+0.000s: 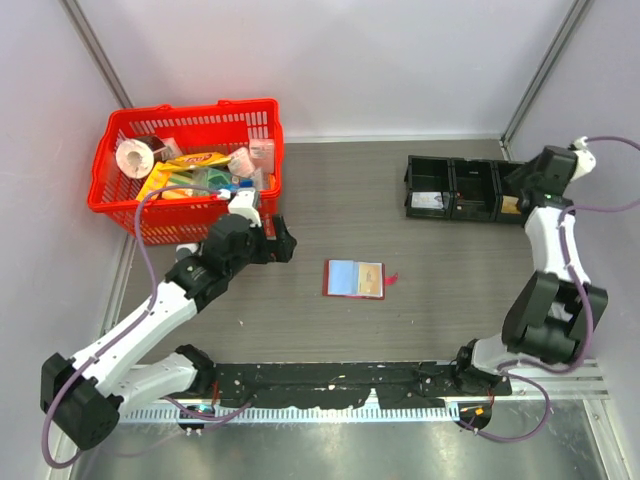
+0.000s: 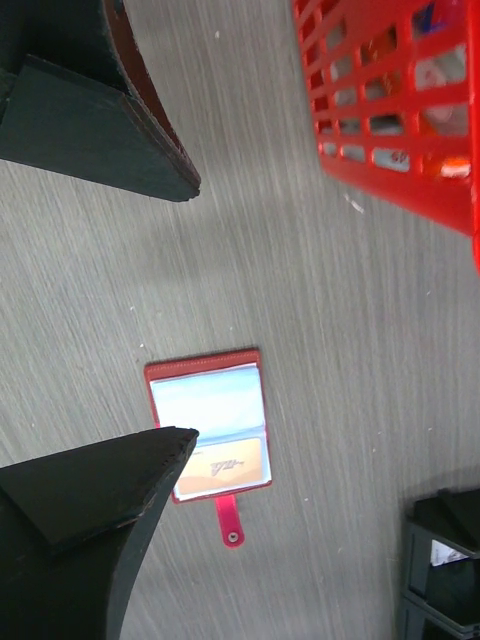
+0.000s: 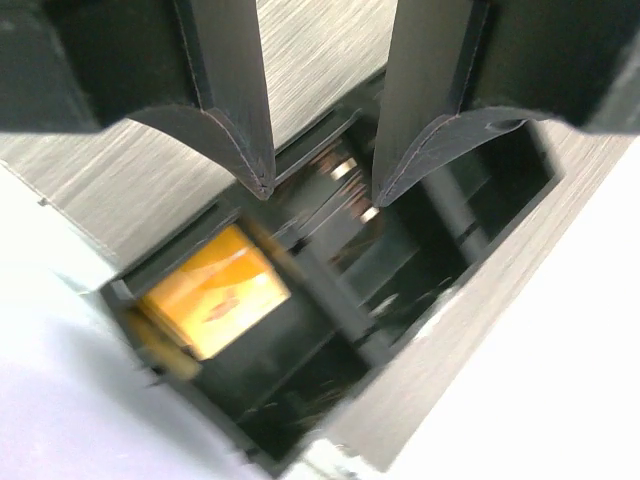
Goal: Take the credit cards out of the card holder
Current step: Remove the credit card from the card holder.
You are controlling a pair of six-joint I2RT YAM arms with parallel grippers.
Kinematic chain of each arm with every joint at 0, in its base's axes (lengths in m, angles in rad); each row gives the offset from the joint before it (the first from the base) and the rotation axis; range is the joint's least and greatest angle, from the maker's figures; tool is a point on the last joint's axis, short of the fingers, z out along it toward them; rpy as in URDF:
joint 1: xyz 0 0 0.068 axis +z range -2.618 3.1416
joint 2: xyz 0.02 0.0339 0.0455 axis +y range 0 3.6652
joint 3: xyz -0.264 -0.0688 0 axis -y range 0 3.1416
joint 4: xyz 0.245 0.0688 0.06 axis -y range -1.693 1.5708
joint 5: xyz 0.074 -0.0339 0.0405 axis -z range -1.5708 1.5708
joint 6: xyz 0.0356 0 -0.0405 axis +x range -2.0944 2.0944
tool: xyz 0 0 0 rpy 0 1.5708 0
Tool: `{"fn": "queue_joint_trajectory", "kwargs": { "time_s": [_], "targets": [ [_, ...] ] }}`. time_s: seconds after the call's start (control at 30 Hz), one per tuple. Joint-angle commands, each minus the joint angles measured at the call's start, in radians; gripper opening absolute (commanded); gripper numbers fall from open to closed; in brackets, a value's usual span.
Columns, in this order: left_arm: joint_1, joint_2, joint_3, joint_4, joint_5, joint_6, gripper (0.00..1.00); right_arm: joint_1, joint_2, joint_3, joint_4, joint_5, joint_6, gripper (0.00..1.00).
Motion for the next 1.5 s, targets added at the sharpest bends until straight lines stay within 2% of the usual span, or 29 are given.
{"fn": "queue_joint_trajectory", "kwargs": {
  "time_s": [0.0, 0.17, 0.3, 0.53, 0.67, 0.87, 0.97, 1.47],
  "targets": [
    [-0.005, 0.086, 0.065, 0.032, 0.091, -0.071, 1.0, 0.183, -0.158, -0.075, -0.067, 0.009, -0.056, 0.49],
    [-0.008, 0.227, 0.126, 0.0, 0.16, -0.137, 0.99, 0.454, -0.285, -0.189, -0.136, -0.008, -0.072, 0.49],
    [-0.017, 0.35, 0.172, -0.008, 0.258, -0.187, 0.96, 0.622, -0.345, -0.271, -0.178, -0.049, -0.043, 0.49],
    [-0.086, 0.556, 0.273, -0.026, 0.298, -0.213, 0.91, 0.845, -0.405, -0.44, -0.089, -0.109, 0.078, 0.49],
    [-0.118, 0.654, 0.323, -0.031, 0.305, -0.213, 0.84, 0.895, -0.337, -0.474, -0.041, -0.109, 0.105, 0.49],
    [-0.149, 0.76, 0.384, -0.063, 0.301, -0.186, 0.65, 0.934, -0.235, -0.499, 0.029, -0.103, 0.146, 0.49],
    [-0.161, 0.794, 0.396, -0.068, 0.295, -0.171, 0.58, 0.935, -0.173, -0.499, 0.04, -0.098, 0.157, 0.49],
    [-0.184, 0.916, 0.427, -0.16, 0.249, -0.106, 0.51, 0.935, -0.055, -0.502, 0.042, -0.11, 0.177, 0.46]
  ]
}}
